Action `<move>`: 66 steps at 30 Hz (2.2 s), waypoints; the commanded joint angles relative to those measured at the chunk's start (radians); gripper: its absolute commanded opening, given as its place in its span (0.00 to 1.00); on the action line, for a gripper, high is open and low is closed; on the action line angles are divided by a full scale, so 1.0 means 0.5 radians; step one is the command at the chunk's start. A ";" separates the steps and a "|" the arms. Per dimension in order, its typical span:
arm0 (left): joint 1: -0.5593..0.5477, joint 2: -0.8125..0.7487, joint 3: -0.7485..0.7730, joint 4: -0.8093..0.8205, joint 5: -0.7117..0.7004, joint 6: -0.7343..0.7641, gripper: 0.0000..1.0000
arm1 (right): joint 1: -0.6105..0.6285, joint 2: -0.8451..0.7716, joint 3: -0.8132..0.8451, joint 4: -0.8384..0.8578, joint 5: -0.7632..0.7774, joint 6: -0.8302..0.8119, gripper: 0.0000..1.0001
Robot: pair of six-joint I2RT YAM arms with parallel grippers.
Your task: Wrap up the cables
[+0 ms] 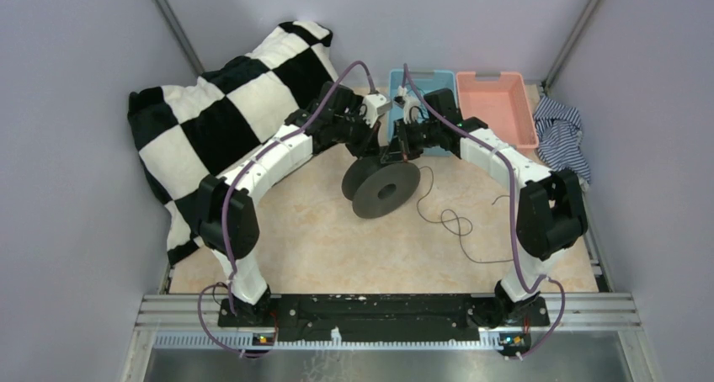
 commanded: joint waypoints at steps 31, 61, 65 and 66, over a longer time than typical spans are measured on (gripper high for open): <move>0.000 -0.651 -0.107 0.382 -0.390 -0.221 0.00 | -0.552 -1.162 -0.889 -0.011 0.845 0.173 0.99; 0.001 -1.063 -0.077 0.499 -0.847 -0.494 0.00 | -0.169 -0.944 -1.456 0.273 1.472 0.083 0.74; 0.000 -1.063 -0.075 0.520 -0.896 -0.492 0.00 | -0.172 -0.838 -1.416 0.289 1.438 0.107 0.58; 0.001 -1.066 -0.075 0.526 -0.909 -0.500 0.00 | -0.172 -0.819 -1.411 0.291 1.429 0.109 0.53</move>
